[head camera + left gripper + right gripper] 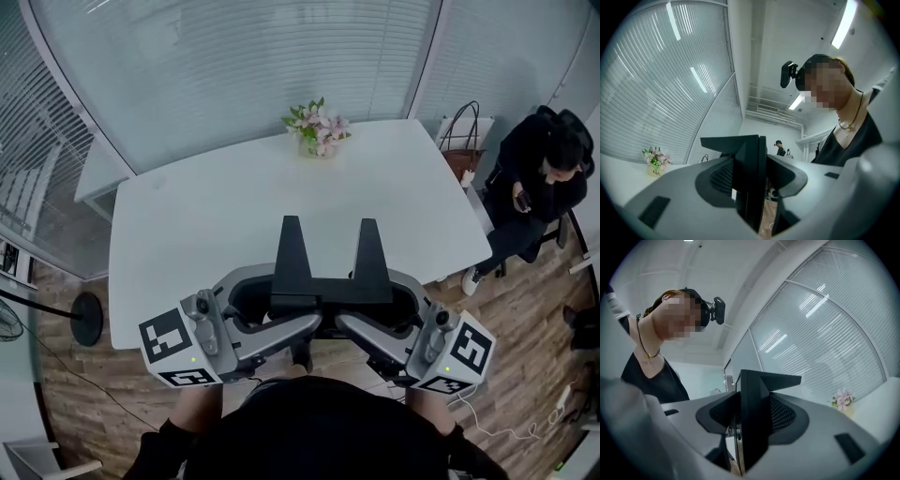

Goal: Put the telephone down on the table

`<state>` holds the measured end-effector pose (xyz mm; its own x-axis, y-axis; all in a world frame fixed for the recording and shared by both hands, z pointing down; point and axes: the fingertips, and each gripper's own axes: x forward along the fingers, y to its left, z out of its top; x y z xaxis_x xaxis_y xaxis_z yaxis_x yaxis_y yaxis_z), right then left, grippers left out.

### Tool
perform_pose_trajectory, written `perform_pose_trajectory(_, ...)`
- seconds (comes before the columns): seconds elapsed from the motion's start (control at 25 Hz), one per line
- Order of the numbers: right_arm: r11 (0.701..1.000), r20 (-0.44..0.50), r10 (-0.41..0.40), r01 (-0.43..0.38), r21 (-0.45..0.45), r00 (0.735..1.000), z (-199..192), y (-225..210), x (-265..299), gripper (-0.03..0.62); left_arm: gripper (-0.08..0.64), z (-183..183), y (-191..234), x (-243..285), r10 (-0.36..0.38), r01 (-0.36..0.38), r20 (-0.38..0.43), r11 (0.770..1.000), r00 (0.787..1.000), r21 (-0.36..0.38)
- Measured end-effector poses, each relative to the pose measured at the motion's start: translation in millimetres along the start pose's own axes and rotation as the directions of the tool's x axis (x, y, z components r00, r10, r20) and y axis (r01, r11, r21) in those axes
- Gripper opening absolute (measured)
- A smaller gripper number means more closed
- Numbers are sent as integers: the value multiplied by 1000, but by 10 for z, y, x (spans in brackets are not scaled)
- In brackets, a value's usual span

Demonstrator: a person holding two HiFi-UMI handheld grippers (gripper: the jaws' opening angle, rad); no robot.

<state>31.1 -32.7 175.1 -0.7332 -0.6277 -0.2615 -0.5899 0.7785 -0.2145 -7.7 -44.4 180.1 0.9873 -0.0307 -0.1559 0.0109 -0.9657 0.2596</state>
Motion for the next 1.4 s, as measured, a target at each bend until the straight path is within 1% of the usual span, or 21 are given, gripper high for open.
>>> perform_pose_trajectory(0.08,1000,-1,-5,5,6,1000,8,-134,95,210,210,44,159,19,-1,1,-4,1000,1000,-6)
perform_pose_trajectory(0.44,1000,-3,-30,30,9,1000,8,-517,390,210,210,167,633,44,-18,18,-9,1000,1000,-20)
perform_pose_trajectory(0.64,999,-3,-39,39,28,999,-34,-672,535,210,210,177,866,34,-30,30,-13,999,999,-31)
perform_pose_trajectory(0.76,998,-7,-54,55,14,998,-80,-787,611,210,210,181,1002,16,-36,35,-14,999,999,-38)
perform_pose_trajectory(0.96,997,-11,-67,67,27,998,-136,-912,704,210,210,174,1166,-3,-36,35,-19,998,999,-54)
perform_pose_trajectory(1.24,998,-27,-44,45,46,999,-238,-977,791,210,210,126,1282,-76,-8,7,-18,998,1000,-64)
perform_pose_trajectory(1.4,998,-40,-17,19,59,999,-261,-1029,823,210,210,117,1332,-79,19,-20,-12,998,1000,-67)
